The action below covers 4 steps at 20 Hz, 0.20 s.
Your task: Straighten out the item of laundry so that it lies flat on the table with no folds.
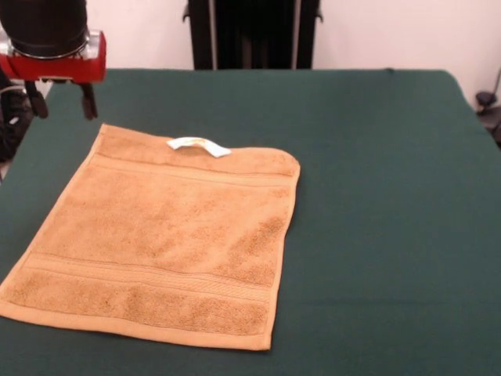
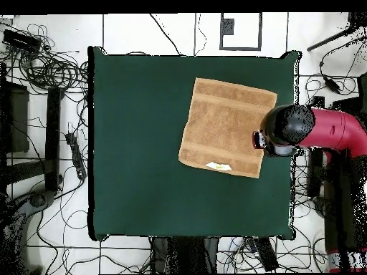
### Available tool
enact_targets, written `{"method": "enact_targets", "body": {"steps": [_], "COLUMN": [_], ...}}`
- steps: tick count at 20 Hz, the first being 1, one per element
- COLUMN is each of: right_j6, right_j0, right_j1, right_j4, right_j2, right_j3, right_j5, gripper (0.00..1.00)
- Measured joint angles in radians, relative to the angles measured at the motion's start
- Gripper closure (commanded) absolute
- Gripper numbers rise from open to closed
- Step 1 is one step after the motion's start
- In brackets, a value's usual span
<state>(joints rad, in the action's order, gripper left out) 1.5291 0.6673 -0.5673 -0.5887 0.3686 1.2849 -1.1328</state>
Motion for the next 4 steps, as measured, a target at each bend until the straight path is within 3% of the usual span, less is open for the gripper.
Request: {"method": "enact_targets", "body": {"steps": [4], "right_j6": [0.0], "right_j0": [-0.004], "right_j1": [0.0], "right_j4": [0.001], "right_j2": [-0.005], "right_j3": [0.0], "right_j5": [-0.002], "gripper": [0.0]}}
